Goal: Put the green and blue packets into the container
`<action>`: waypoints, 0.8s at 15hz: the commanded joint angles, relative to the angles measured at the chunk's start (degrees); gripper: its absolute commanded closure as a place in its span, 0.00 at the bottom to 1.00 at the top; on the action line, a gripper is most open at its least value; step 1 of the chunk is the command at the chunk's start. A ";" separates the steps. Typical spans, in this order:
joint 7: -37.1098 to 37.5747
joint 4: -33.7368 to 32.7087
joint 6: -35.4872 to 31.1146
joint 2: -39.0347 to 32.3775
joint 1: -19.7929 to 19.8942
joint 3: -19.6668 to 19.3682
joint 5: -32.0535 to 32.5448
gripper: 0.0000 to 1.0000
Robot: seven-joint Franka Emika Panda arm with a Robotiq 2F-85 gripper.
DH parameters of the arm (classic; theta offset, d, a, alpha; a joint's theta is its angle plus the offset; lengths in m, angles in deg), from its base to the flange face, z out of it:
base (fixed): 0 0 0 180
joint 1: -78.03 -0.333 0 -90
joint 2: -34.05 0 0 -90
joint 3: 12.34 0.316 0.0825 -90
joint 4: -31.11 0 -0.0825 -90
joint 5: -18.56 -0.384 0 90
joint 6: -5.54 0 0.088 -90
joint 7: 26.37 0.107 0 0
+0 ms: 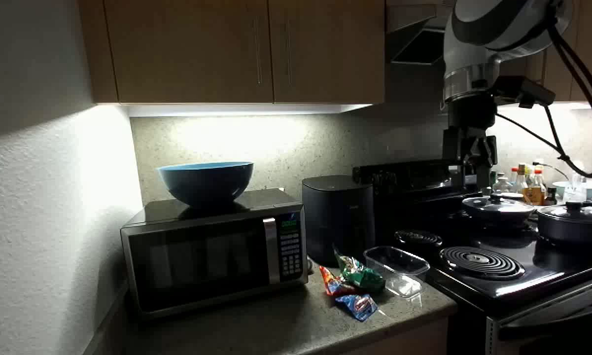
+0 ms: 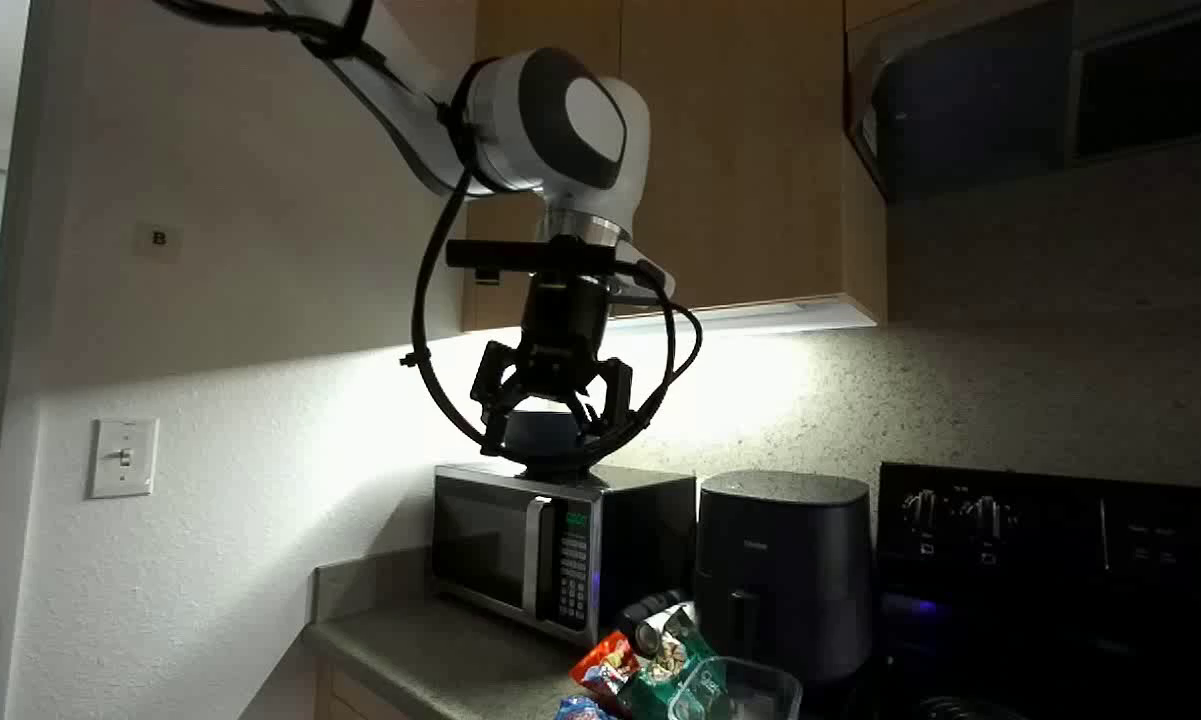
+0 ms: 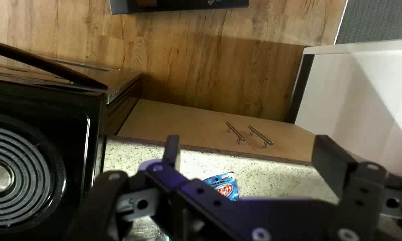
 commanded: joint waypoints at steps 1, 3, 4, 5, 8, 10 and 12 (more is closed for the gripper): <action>-0.46 -0.12 0.14 -0.15 1.27 1.06 -0.45 0.00; -0.46 -0.12 0.14 -0.15 1.27 1.05 -0.45 0.00; -0.46 -0.12 0.14 -0.15 1.27 1.05 -0.45 0.00; -0.89 -0.70 0.58 -0.82 1.15 0.89 -0.55 0.00; -4.98 -5.05 3.24 -5.75 -0.77 1.03 -0.94 0.00; -7.47 -8.56 4.55 -9.50 -1.81 1.59 -0.80 0.00; -8.43 -12.52 5.23 -14.10 -2.46 2.58 -0.67 0.00</action>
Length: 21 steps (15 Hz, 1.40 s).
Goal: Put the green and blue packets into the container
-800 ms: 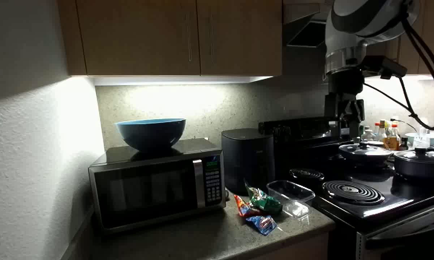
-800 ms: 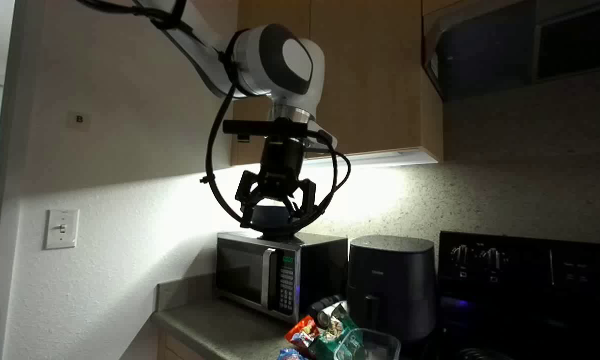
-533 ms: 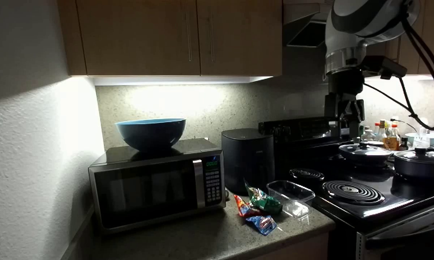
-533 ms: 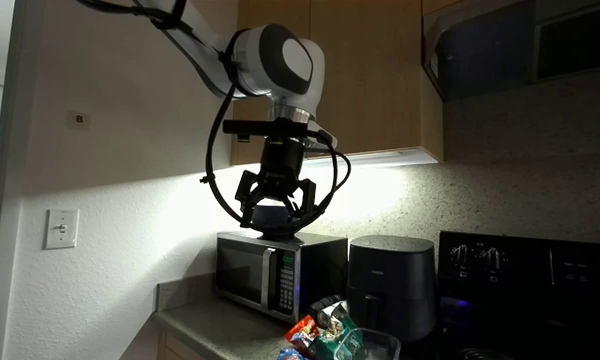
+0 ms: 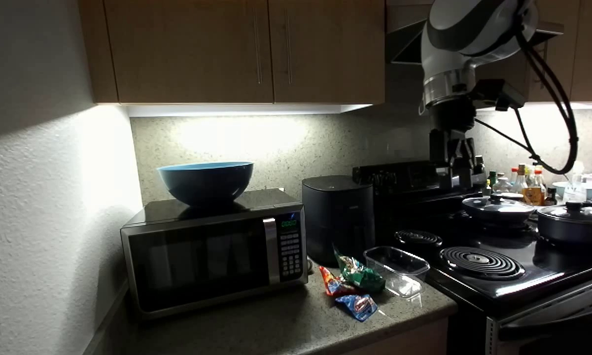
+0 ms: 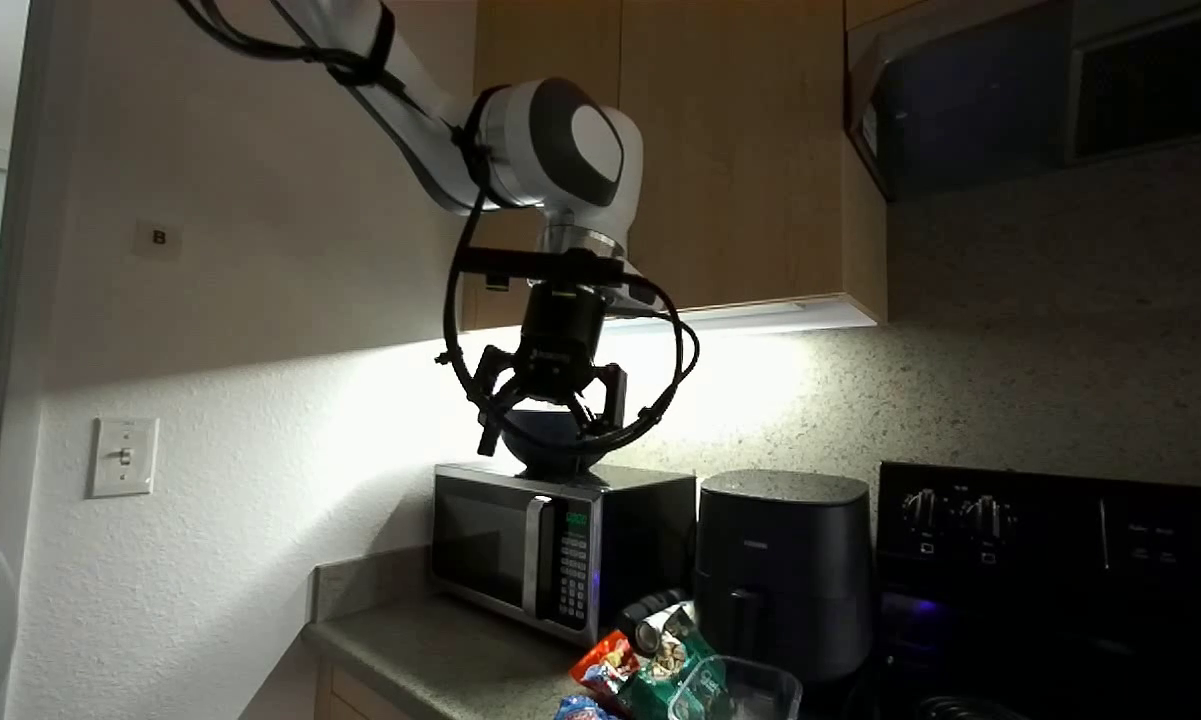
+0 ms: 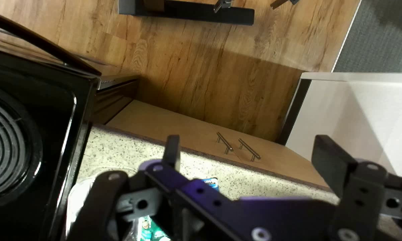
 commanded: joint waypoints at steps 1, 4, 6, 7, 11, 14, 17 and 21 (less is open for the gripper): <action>-3.81 -8.18 2.46 -9.37 -0.45 1.67 -0.14 0.00; -2.75 -11.46 0.54 -14.53 -0.24 3.66 1.61 0.00; -1.53 -9.50 0.41 -12.60 0.31 3.96 0.31 0.00; -1.52 -9.65 0.41 -13.12 0.34 4.05 0.31 0.00; -1.82 -8.91 -1.02 -12.26 0.26 4.14 -0.24 0.00; -2.03 -9.63 -7.10 -16.27 -0.95 5.79 -0.14 0.00; -1.00 -11.32 -12.83 -21.81 -1.67 8.05 1.61 0.00; 3.90 -13.56 -20.90 -30.28 -2.16 9.56 6.38 0.00</action>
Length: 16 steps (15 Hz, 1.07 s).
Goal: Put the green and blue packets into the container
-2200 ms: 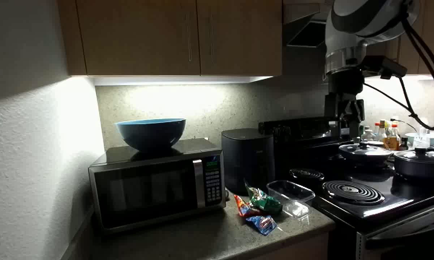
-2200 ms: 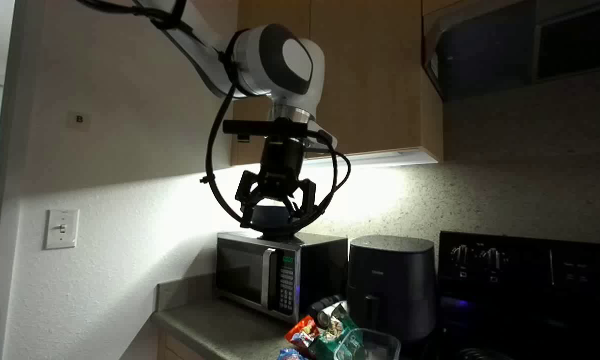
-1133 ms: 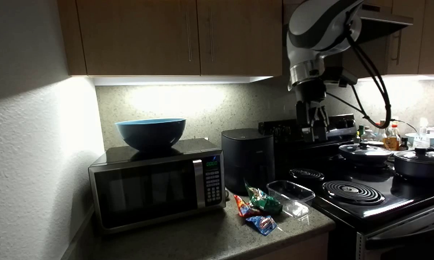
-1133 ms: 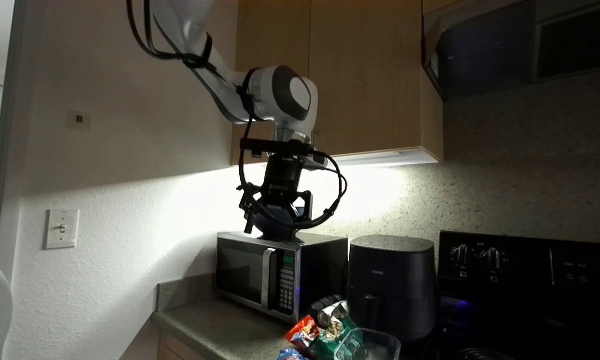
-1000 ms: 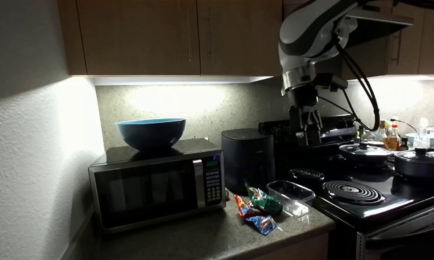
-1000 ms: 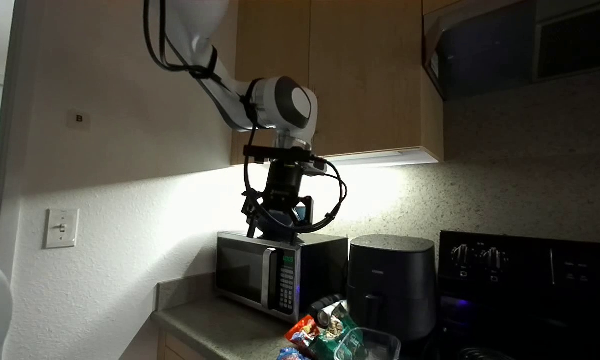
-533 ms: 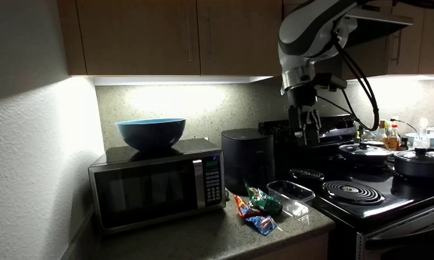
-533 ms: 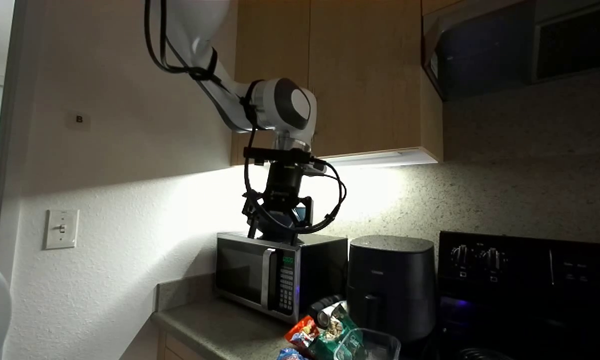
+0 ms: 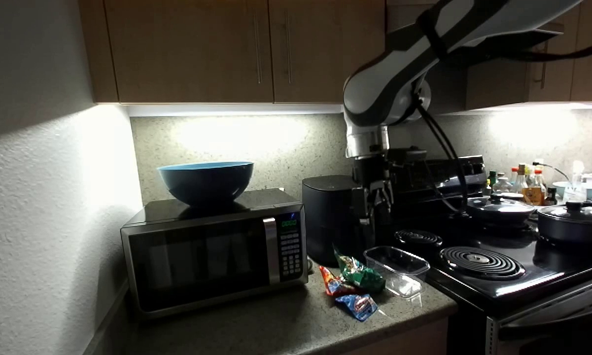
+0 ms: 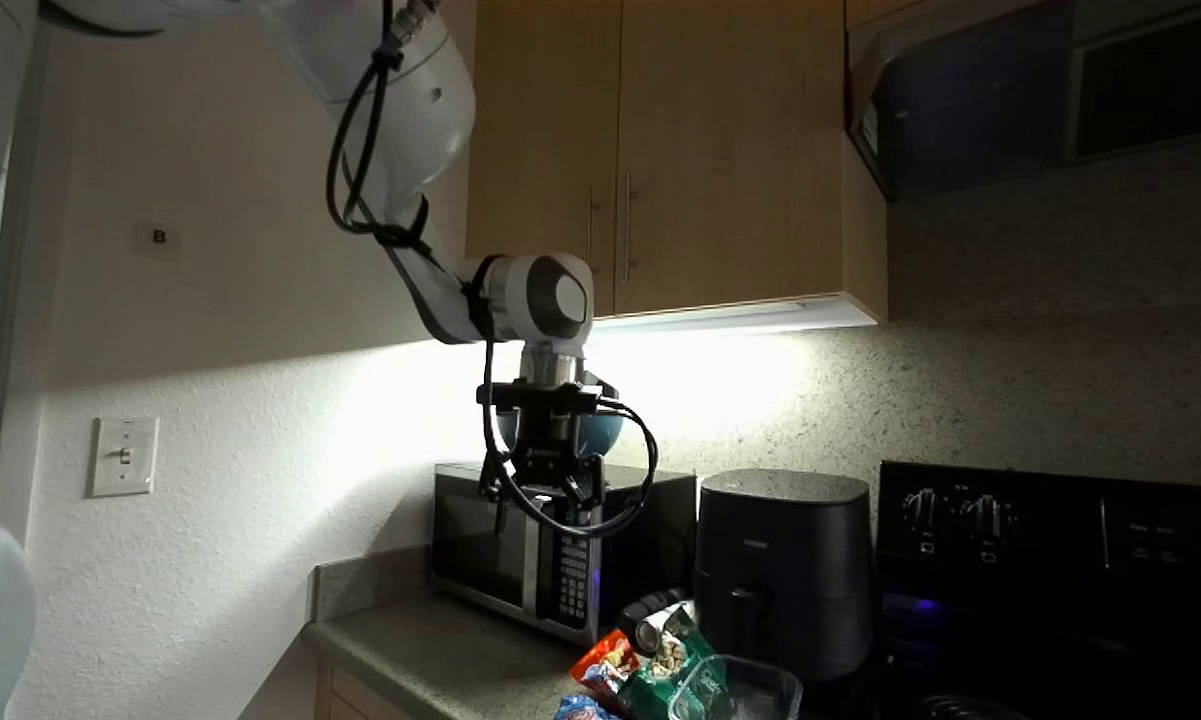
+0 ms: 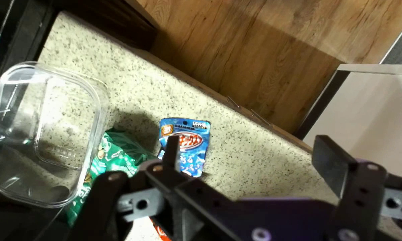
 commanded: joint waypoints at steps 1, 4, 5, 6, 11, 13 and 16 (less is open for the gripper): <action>4.85 -3.49 -4.12 -7.16 0.00 0.66 4.07 0.00; 3.31 -2.88 -3.76 -7.31 0.42 1.02 2.80 0.00; 3.31 -3.42 -3.75 -7.88 0.44 1.02 2.82 0.00; 3.32 -3.69 -3.75 -7.97 0.44 1.02 2.83 0.00; 4.02 -7.58 -4.13 -13.20 0.20 1.22 2.90 0.00; 4.90 -12.04 -2.62 -18.44 0.16 0.79 4.20 0.00; 5.02 -19.18 -0.25 -26.09 0.39 0.16 4.52 0.00</action>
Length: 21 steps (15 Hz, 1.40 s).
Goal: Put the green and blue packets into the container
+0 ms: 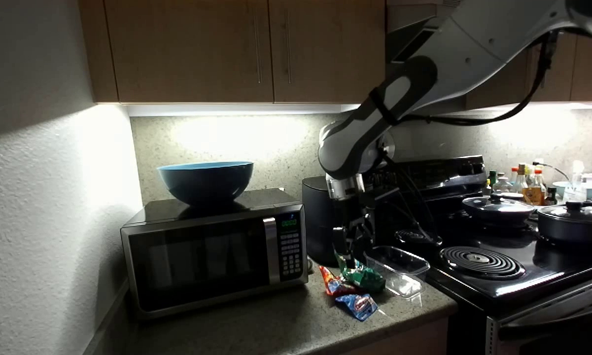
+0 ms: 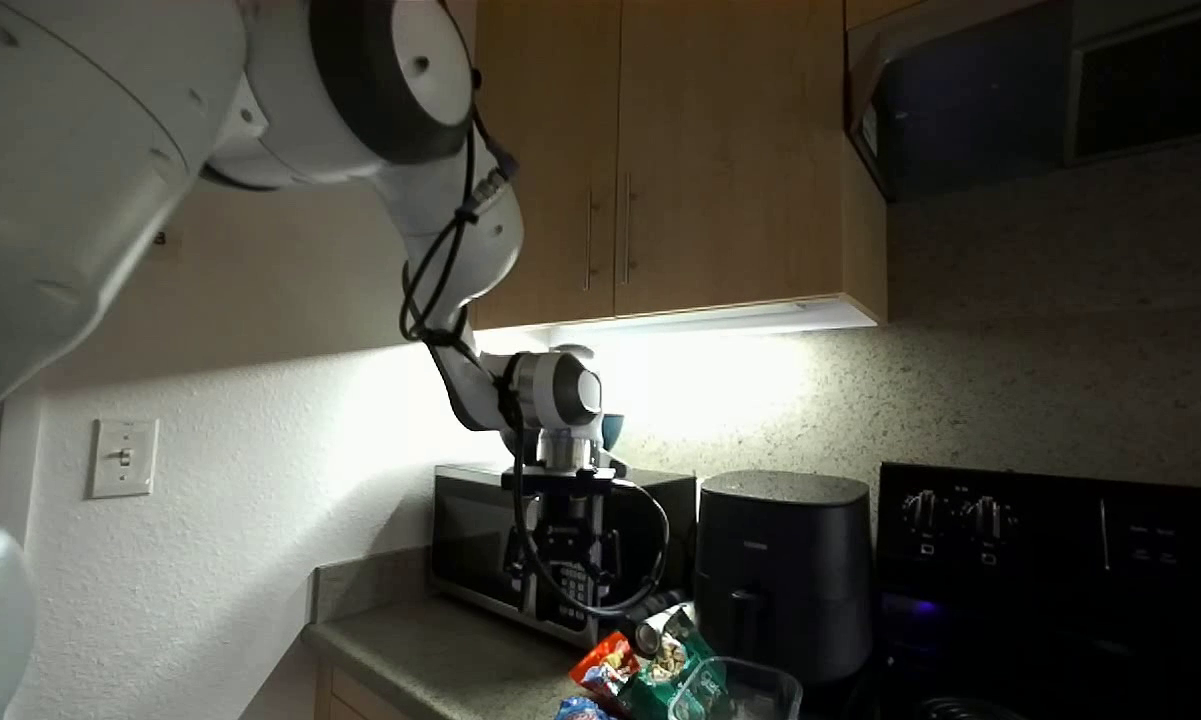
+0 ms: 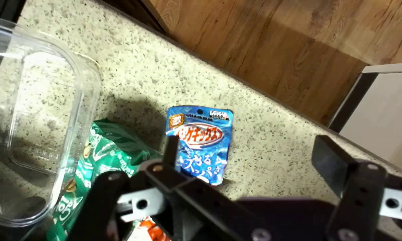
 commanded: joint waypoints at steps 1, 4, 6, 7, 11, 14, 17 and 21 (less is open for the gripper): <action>2.09 -10.94 4.10 -10.70 0.45 -0.73 1.76 0.00; 3.18 -17.98 6.71 -17.11 0.88 -2.02 1.77 0.00; 4.05 -22.04 8.40 -20.43 1.06 -2.85 1.92 0.00; 4.43 -23.79 9.20 -21.76 1.13 -3.12 2.02 0.00; 4.72 -29.71 12.95 -25.77 1.20 -3.72 2.30 0.30; 4.11 -33.18 15.24 -27.97 1.38 -3.74 2.61 0.44; 3.65 -36.48 17.67 -29.75 1.66 -3.70 2.58 0.65; 4.09 -39.07 19.96 -30.53 1.95 -3.59 2.10 0.91</action>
